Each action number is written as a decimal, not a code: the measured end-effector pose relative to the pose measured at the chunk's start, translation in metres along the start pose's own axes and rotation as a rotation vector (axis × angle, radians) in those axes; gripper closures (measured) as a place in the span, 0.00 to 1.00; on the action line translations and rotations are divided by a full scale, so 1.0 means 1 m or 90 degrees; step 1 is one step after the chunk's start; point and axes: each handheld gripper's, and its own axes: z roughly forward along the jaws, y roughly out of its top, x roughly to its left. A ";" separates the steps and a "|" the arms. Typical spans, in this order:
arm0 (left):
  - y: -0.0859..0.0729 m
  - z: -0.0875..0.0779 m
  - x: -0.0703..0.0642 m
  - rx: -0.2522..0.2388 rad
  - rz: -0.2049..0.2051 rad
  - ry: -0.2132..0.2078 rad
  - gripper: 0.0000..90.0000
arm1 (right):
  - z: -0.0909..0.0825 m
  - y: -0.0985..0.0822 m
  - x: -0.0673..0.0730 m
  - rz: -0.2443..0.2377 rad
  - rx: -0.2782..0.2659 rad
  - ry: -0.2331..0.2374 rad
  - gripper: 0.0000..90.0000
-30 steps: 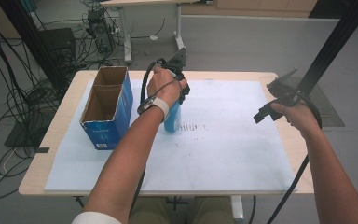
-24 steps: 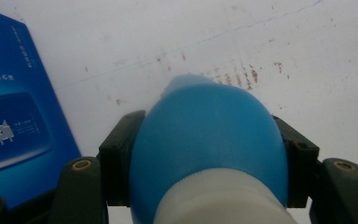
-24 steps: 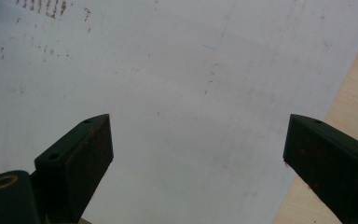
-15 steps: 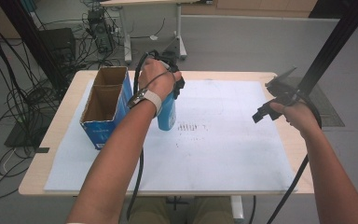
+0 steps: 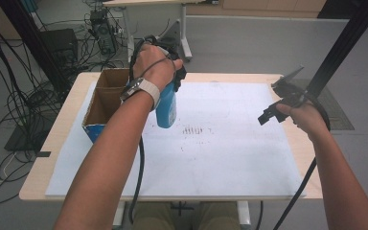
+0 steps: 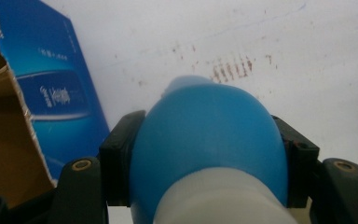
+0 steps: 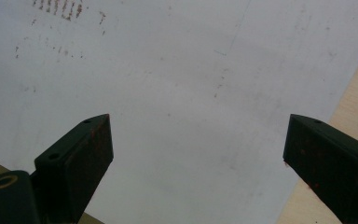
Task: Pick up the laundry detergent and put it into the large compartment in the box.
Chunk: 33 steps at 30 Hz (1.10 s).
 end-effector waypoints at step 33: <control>-0.018 -0.083 0.035 -0.018 -0.061 0.010 0.41 | 0.000 0.007 0.006 -0.016 -0.004 0.006 0.09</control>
